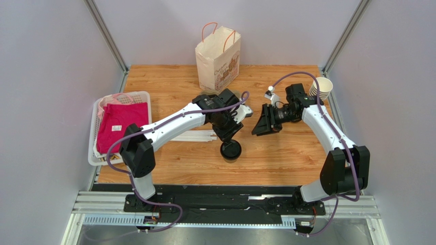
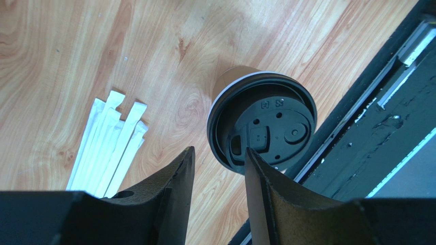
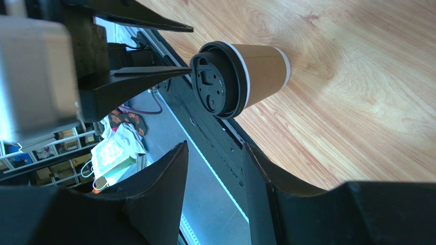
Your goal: Pack the takeout coffee
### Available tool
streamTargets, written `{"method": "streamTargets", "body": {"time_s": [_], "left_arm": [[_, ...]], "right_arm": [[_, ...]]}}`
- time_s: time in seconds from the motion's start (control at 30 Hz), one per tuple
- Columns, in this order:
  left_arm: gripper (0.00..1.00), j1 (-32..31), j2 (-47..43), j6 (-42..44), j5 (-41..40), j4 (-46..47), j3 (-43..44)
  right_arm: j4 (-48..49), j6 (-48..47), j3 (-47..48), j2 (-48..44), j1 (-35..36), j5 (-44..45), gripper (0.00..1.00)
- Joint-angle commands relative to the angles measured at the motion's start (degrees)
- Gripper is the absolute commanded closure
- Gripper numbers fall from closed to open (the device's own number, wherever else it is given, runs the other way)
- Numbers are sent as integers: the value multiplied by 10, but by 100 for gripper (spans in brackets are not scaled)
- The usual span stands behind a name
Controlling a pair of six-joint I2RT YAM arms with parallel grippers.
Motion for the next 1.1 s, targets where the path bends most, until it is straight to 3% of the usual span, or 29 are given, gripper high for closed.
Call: {"method": "streamTargets", "body": {"time_s": [0.0,0.13,0.27,0.37,0.43,0.63,1.07], "left_arm": [[49,0,-72,1,15,-13,28],[53,53,-151,-27,120,66,-55],[73,105,-242,-135,298,211,-177],[83,110,-250,-208,366,302,-239],[90,111,-236,-237,384,345,-265],[98,111,-191,-265,394,394,-289],[100,127,-101,-300,401,417,-308]], "right_arm": [[13,-2,25,-11,0,-43,55],[54,34,5,-24,3,-73,60],[129,98,-25,-35,28,-82,71],[159,116,-36,-29,64,-73,79],[167,125,-40,-14,88,-73,83],[165,108,-43,22,125,-66,93],[155,59,-47,100,135,-63,99]]}}
